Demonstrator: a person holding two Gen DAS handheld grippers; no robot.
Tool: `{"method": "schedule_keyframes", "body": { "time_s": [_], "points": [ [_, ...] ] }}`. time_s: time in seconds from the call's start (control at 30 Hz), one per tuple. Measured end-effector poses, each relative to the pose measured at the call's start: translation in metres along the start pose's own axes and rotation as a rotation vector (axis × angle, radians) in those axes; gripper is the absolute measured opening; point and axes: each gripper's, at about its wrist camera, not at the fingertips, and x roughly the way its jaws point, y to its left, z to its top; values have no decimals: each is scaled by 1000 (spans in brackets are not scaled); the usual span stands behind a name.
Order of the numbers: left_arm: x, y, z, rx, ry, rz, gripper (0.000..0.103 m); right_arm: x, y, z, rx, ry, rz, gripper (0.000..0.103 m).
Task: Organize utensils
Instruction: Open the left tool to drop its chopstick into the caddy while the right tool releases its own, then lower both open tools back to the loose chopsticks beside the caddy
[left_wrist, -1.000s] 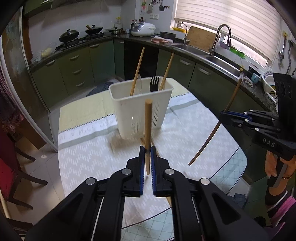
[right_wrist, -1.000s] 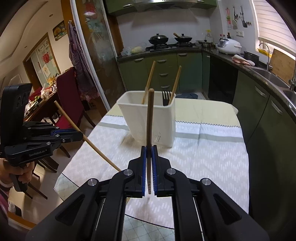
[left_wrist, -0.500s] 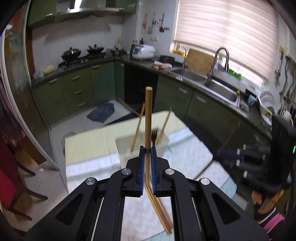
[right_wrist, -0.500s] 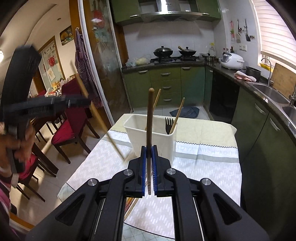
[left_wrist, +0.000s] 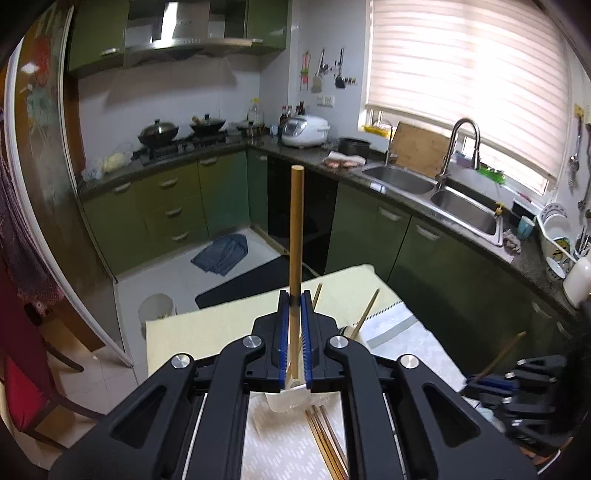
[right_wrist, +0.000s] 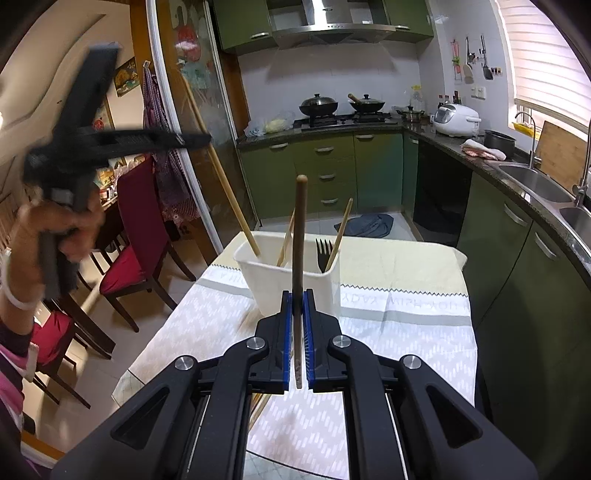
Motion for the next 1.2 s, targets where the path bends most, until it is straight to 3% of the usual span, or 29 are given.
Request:
{"method": "schedule_keyframes", "body": {
  "time_s": [0.3,0.37,0.43,0.63,0.77,0.9,1.13,1.2],
  "points": [
    [58,7,-28,0,96,23,7,-1,9,29,-15,-41,11,7],
    [65,8,-35,0,118,23,13,1,12,41,-12,-54,16,7],
    [65,10,-42,-2,123,24,24,4,15,54,-10,-67,17,7],
    [48,14,-54,1,110,19,28,9,13,99,29,-153,16,7],
    [35,14,-66,12,116,17,31,26,8,123,46,-192,-29,7],
    [29,12,-90,20,172,-5,33,63,0,128,62,-140,-65,7],
    [32,9,-138,15,290,-24,33,132,-13,102,68,-2,-92,7],
    [37,6,-152,4,336,-41,33,140,-12,97,63,20,-92,18]
  ]
}}
